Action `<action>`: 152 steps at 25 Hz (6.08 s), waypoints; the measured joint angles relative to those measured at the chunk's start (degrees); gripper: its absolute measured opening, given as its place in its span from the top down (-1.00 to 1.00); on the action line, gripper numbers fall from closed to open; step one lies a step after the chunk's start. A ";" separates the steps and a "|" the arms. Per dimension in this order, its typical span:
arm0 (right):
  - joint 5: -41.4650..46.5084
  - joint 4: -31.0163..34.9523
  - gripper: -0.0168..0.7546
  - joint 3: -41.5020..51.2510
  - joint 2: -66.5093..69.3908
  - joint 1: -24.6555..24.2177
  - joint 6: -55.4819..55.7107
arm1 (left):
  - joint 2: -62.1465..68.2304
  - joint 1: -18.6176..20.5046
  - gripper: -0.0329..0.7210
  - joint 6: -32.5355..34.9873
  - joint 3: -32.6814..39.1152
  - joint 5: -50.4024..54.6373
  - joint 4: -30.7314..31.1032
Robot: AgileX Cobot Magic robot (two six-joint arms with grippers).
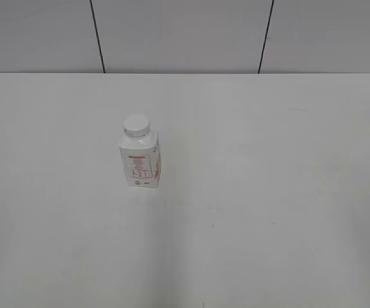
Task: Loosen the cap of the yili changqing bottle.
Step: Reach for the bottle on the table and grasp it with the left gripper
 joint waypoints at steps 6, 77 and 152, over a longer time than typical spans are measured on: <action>0.00 0.00 -0.54 0.00 0.00 0.00 0.00 | 0.00 0.00 -0.23 0.00 0.00 0.00 0.00; 0.01 0.02 -0.54 0.00 0.00 0.00 0.00 | 121.95 8.52 -0.66 -19.65 -10.95 -129.02 69.73; 6.26 -1.26 -0.54 -43.66 77.60 22.08 -6.16 | 132.88 -9.84 -0.25 -24.27 -26.72 -128.58 81.01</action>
